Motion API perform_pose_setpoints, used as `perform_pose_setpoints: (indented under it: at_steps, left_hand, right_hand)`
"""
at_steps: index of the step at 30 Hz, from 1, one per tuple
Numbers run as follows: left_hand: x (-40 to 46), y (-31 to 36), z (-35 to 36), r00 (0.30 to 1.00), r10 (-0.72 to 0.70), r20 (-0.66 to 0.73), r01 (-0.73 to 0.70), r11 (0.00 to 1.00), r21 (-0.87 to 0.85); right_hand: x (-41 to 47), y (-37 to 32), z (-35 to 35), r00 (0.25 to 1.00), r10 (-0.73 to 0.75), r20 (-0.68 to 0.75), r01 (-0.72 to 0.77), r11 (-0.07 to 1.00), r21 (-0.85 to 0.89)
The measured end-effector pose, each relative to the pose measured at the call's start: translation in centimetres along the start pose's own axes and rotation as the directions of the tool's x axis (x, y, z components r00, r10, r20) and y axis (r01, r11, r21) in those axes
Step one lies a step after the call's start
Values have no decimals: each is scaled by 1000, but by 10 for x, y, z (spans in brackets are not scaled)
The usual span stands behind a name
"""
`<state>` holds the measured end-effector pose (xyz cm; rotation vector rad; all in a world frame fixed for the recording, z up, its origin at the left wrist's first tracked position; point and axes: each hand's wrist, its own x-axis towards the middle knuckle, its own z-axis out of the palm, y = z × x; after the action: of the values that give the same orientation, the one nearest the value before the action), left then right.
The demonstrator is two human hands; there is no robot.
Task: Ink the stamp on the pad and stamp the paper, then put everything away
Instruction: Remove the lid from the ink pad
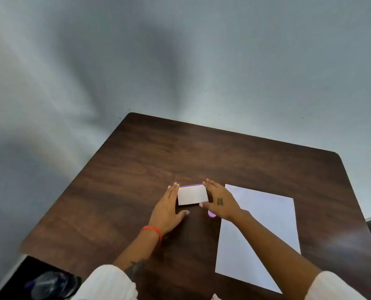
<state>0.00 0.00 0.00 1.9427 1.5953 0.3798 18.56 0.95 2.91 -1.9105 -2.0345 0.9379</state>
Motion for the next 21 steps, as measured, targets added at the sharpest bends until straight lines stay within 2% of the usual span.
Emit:
perform_pose_setpoints:
  at_steps: [5,11,16,21]
  left_hand:
    - [17,-4,-5,997,25,72,-35,990,136]
    - [29,-2,-4,985,64,162,-95,977,190]
    - [35,-2,-2,986,54,157,-84,978,192]
    - [39,-3,-4,988,50,144,-75,983,167]
  right_hand:
    - [14,-3,2,997,5,83,6,990,-139]
    - [27,0,8,991,4,136,35,959,-283]
    - [36,3,12,993,-13,115,51,941,-335]
    - [42,3,9,991,-8,136,49,952,-302]
